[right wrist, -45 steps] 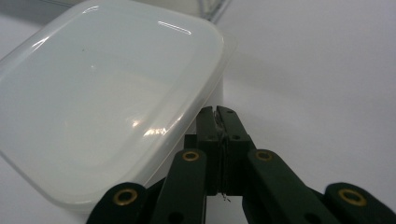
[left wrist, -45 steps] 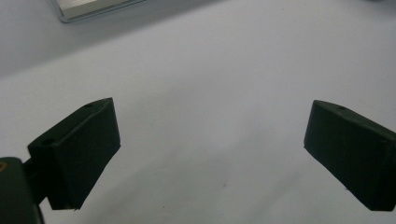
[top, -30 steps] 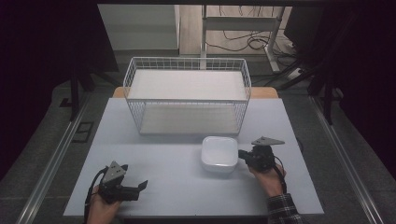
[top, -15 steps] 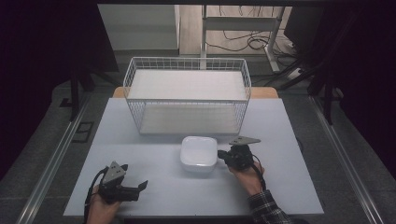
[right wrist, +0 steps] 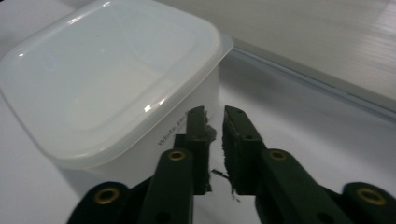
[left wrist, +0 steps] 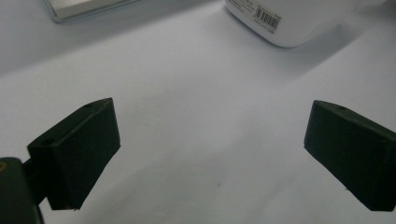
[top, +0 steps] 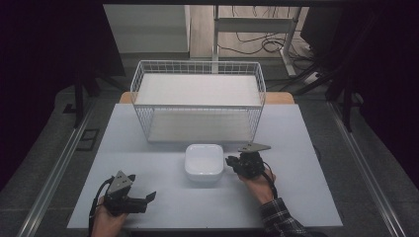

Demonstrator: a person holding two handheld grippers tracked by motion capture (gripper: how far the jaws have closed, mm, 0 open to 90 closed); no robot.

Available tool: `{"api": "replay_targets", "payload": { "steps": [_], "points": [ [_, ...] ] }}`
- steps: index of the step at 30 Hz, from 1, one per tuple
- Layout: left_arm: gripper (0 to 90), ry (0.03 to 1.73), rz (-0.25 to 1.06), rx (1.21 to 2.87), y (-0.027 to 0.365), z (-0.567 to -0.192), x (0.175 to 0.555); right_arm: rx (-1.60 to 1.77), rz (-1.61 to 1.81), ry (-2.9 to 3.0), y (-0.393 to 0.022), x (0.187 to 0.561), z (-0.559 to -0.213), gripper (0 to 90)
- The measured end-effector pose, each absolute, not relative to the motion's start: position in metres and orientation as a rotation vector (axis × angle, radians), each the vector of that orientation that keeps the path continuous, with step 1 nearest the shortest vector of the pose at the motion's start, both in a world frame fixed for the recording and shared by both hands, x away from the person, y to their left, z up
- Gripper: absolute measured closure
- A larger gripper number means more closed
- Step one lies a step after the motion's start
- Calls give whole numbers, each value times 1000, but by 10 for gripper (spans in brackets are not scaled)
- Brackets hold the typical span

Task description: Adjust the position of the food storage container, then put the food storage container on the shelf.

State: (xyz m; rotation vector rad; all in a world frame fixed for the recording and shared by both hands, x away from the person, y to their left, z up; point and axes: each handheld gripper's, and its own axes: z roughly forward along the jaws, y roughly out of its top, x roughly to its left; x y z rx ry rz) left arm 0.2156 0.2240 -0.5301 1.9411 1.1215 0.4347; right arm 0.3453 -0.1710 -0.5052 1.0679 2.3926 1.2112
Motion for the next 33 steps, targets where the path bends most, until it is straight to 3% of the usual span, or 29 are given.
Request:
{"api": "replay_targets", "payload": {
  "steps": [9, 10, 15, 17, 19, 22, 26, 33],
  "points": [
    [32, 1118, 428, 1937, 224, -529, 215, 969, 1191, 2379, -187, 326, -493, 539],
    [30, 1115, 432, 1937, 224, -529, 215, 944, 1187, 2376, -191, 320, -490, 480],
    [21, 1101, 450, 1938, 224, -530, 215, 900, 1195, 2373, -198, 311, -486, 383],
    [18, 1096, 455, 1939, 224, -530, 215, 891, 1202, 2393, -202, 306, -487, 282],
    [17, 1094, 455, 1936, 224, -530, 215, 892, 1200, 2403, -203, 304, -488, 250],
    [16, 1097, 461, 1938, 224, -531, 215, 891, 1152, 2441, -206, 299, -498, 132],
    [14, 1114, 459, 1923, 225, -532, 216, 855, 1097, 2450, -203, 299, -504, 48],
    [15, 1112, 430, 1868, 228, -532, 218, 831, 1144, 2442, -199, 300, -500, 31]
  ]
}}
